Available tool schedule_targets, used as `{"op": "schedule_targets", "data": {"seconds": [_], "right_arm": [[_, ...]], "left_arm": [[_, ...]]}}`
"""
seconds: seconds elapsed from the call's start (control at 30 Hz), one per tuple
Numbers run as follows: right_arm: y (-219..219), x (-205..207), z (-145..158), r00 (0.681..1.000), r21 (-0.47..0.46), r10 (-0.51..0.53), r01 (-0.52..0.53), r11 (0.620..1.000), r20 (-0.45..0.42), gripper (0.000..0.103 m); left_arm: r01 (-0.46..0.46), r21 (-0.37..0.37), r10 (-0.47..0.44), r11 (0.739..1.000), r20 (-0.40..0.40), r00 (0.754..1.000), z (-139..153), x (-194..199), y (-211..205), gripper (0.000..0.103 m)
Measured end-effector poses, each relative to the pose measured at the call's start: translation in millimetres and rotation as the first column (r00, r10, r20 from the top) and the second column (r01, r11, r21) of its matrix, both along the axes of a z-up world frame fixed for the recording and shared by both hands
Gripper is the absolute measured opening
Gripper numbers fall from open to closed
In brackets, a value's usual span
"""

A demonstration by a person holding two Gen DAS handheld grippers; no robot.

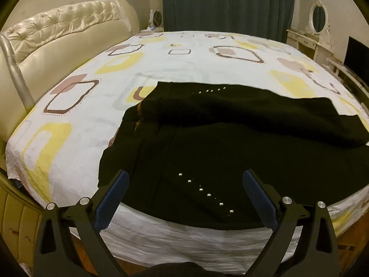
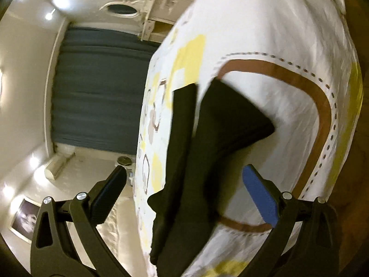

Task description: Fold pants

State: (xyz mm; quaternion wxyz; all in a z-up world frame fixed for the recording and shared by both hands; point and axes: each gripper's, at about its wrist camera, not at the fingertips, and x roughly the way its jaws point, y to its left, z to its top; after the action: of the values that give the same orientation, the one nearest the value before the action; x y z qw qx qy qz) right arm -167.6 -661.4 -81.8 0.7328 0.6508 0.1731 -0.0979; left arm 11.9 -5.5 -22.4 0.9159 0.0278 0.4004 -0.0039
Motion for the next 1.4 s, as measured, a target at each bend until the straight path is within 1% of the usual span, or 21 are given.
{"op": "schedule_targets", "data": {"seconds": [0.1, 0.2, 0.27, 0.33, 0.37, 0.47, 0.5, 0.53, 0.6, 0.67, 0.77, 0.87, 0.9, 0.97, 1.07, 1.1, 1.2, 1.23, 1.3, 1.33, 1.4], "right_arm": [[-4.6, 8.5, -11.5, 1.0, 0.055, 0.013, -0.013, 0.998, 0.013, 0.101], [-6.2, 19.1, -20.3, 1.0, 0.056, -0.001, 0.001, 0.998, 0.009, 0.1], [-12.0, 21.4, -24.0, 0.999, 0.068, -0.033, 0.031, 0.997, 0.023, 0.094], [-20.2, 23.2, -27.0, 0.998, 0.075, -0.06, 0.057, 0.996, 0.034, 0.072], [-25.2, 25.9, -29.2, 0.997, 0.084, -0.069, 0.066, 0.994, 0.025, 0.068], [-37.3, 38.2, -32.0, 0.996, 0.075, -0.074, 0.077, 0.994, -0.04, 0.034], [-40.8, 43.5, -24.8, 0.996, 0.022, -0.058, 0.06, 0.998, -0.067, 0.016], [-43.3, 48.4, -11.7, 0.994, -0.071, -0.043, 0.036, 0.997, -0.099, 0.006], [-41.4, 54.5, 14.1, 0.988, -0.268, -0.029, -0.013, 0.963, -0.151, 0.005], [-44.5, 58.6, 19.3, 0.978, -0.353, -0.021, -0.055, 0.934, -0.209, 0.005], [-59.6, 58.1, -5.5, 0.949, -0.342, -0.035, -0.079, 0.936, -0.315, 0.005], [-72.5, 50.7, -21.6, 0.967, -0.254, -0.006, -0.061, 0.965, -0.255, 0.004], [-75.3, 46.9, -21.0, 0.971, -0.241, -0.011, -0.049, 0.969, -0.24, 0.007], [-79.1, 38.2, -12.3, 0.963, -0.279, -0.074, -0.002, 0.96, -0.259, 0.015], [-78.6, 24.2, 13.9, 0.918, -0.369, -0.21, 0.076, 0.926, -0.336, 0.039], [-73.0, 26.3, 24.6, 0.918, -0.404, -0.213, 0.064, 0.912, -0.335, 0.045], [-38.3, 60.2, 62.9, 0.942, -0.507, -0.11, -0.071, 0.859, -0.318, 0.048], [-17.2, 80.0, 77.2, 0.951, -0.538, -0.042, -0.136, 0.832, -0.305, 0.055], [9.8, 118.5, 94.7, 0.955, -0.564, 0.079, -0.235, 0.792, -0.287, 0.061], [30.4, 139.9, 102.5, 0.946, -0.574, 0.153, -0.297, 0.763, -0.285, 0.062], [76.1, 188.1, 110.8, 0.896, -0.573, 0.338, -0.443, 0.69, -0.286, 0.066]], "left_arm": [[-0.022, 0.001, 0.022, 1.0, -0.017, 1.0, -4.3, 3.5, 1.9, 0.098], [-0.042, 0.019, 0.042, 0.999, -0.026, 0.999, -8.0, 5.2, 2.9, 0.098], [-0.054, 0.019, 0.055, 0.998, -0.037, 0.998, -9.1, 7.0, 4.8, 0.098], [-0.062, 0.021, 0.062, 0.998, -0.041, 0.997, -9.1, 7.8, 5.7, 0.098], [-0.064, 0.023, 0.065, 0.998, -0.04, 0.997, -8.8, 8.1, 5.7, 0.098], [-0.065, 0.026, 0.066, 0.998, -0.04, 0.997, -8.4, 10.7, 3.6, 0.098], [-0.064, 0.023, 0.065, 0.998, -0.042, 0.997, -8.6, 11.3, 2.6, 0.098], [-0.063, 0.023, 0.064, 0.998, -0.043, 0.997, -8.9, 11.6, 1.5, 0.098], [-0.057, 0.025, 0.058, 0.998, -0.042, 0.997, -9.0, 11.5, -0.9, 0.098], [-0.052, 0.025, 0.053, 0.998, -0.042, 0.998, -9.2, 11.8, -3.5, 0.098], [-0.045, 0.023, 0.046, 0.999, -0.043, 0.998, -10.6, 13.4, -5.8, 0.098], [-0.033, 0.04, 0.035, 0.999, -0.037, 0.999, -11.1, 15.5, -5.7, 0.098], [-0.03, 0.046, 0.032, 0.998, -0.035, 0.999, -10.9, 16.8, -3.2, 0.098], [-0.026, 0.047, 0.028, 0.999, -0.044, 0.999, -10.9, 20.7, 1.1, 0.098], [-0.001, 0.025, 0.003, 1.0, -0.083, 0.997, -11.2, 30.8, 14.2, 0.098], [0.007, 0.013, -0.005, 1.0, -0.103, 0.995, -11.1, 35.8, 21.9, 0.098], [0.011, -0.043, -0.016, 0.999, -0.137, 0.99, -9.5, 45.4, 40.8, 0.098], [0.025, -0.074, -0.036, 0.997, -0.144, 0.989, -7.5, 49.5, 49.2, 0.098], [0.076, -0.132, -0.098, 0.988, -0.173, 0.98, -4.3, 59.9, 62.9, 0.098], [0.082, -0.147, -0.108, 0.986, -0.181, 0.978, -2.4, 65.4, 68.1, 0.098], [0.089, -0.167, -0.119, 0.982, -0.182, 0.976, 1.7, 77.3, 81.0, 0.098]]}}
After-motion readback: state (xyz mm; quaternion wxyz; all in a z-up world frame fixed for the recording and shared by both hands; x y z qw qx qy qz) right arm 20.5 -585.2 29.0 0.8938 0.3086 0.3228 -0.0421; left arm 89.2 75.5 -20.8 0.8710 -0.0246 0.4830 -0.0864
